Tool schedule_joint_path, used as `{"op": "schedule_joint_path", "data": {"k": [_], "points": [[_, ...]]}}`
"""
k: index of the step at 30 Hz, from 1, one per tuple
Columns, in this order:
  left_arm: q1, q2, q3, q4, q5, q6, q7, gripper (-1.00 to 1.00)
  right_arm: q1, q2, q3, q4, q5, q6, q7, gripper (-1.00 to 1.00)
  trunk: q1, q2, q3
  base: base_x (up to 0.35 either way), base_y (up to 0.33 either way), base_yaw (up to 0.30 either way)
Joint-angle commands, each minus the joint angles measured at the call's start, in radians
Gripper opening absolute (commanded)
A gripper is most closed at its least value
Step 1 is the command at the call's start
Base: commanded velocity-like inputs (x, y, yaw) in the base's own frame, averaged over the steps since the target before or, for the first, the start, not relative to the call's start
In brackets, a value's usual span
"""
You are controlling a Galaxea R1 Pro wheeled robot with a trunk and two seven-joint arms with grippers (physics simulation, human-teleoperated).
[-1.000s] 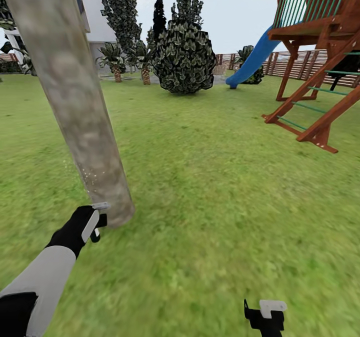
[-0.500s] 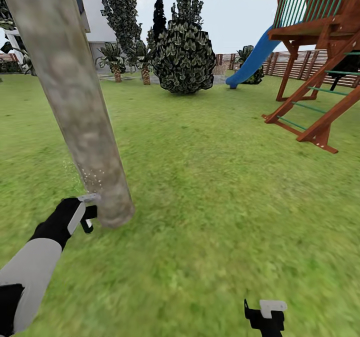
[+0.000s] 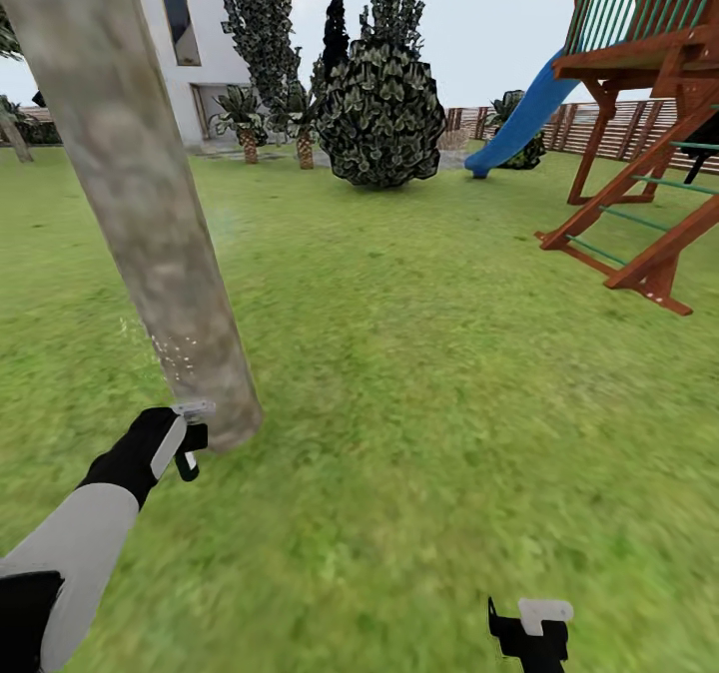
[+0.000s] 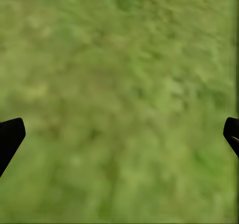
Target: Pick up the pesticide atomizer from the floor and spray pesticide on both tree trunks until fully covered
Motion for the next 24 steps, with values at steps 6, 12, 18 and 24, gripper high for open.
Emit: {"op": "schedule_joint_path", "data": {"k": [6, 12, 18, 24], "points": [[0.022, 0.009, 0.000, 0.044, 0.010, -0.088, 0.012, -1.00, 0.000, 0.001, 0.009, 0.000, -0.004, 0.001, -0.005, 1.00, 0.000, 0.000, -0.001, 0.268, -0.154, 0.000], [0.022, 0.000, -0.002, 0.060, 0.011, -0.096, 0.013, -1.00, 0.000, 0.002, 0.009, 0.000, -0.005, 0.001, -0.005, 1.00, 0.000, 0.000, -0.001, 0.300, -0.110, 0.093], [0.022, 0.000, 0.001, 0.061, 0.012, -0.097, 0.014, -1.00, 0.000, 0.002, 0.010, 0.000, -0.004, 0.001, -0.005, 1.00, 0.000, 0.000, -0.001, 0.074, -0.251, 0.273], [0.022, -0.002, 0.001, 0.061, 0.014, -0.096, 0.015, -1.00, 0.000, 0.001, 0.010, 0.000, -0.004, 0.001, -0.005, 1.00, 0.000, 0.000, -0.001, 0.001, -0.275, 0.077]]}}
